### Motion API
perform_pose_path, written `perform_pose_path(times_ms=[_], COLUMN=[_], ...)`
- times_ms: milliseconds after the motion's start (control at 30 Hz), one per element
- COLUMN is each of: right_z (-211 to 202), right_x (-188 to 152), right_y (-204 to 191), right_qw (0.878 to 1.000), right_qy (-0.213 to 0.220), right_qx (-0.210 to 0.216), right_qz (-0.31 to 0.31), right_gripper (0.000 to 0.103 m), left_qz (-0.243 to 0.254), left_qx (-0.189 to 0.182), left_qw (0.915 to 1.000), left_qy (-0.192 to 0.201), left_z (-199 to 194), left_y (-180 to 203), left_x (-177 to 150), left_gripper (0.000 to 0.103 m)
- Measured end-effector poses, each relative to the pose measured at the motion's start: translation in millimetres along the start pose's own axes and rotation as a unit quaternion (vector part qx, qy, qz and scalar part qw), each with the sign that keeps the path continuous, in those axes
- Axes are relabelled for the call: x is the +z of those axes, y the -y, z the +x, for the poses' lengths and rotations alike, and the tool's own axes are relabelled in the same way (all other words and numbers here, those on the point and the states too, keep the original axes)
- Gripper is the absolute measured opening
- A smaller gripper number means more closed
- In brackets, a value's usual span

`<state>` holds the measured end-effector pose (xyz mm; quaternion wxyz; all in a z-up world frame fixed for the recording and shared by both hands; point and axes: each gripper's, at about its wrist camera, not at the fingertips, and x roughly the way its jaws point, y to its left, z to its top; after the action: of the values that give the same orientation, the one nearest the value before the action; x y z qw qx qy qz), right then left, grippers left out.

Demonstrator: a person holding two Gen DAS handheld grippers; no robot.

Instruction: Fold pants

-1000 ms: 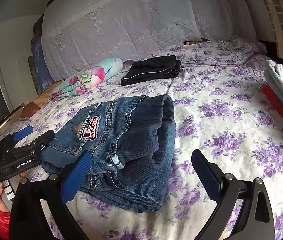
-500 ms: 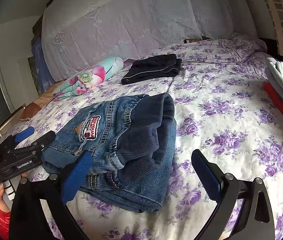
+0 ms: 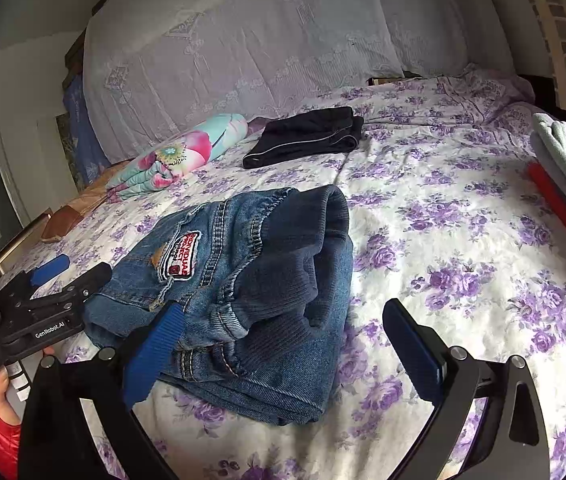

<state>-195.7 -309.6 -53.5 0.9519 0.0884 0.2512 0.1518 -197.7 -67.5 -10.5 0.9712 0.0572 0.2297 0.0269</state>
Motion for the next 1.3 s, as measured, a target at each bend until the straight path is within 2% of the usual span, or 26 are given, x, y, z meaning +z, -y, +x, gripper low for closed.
perform_pose_path(times_ms=[1300], right_z=[1.2], right_x=[0.8], right_y=[0.9], right_qw=[1.0], right_qy=[-0.002], right_qx=[0.002], right_qz=[0.002], right_gripper=[0.1], left_qz=[-0.006], left_qx=[-0.007], left_qw=[1.0], left_qy=[-0.005], left_z=[-1.0], left_y=[5.4], left_x=[-6.1], left_gripper=[0.098])
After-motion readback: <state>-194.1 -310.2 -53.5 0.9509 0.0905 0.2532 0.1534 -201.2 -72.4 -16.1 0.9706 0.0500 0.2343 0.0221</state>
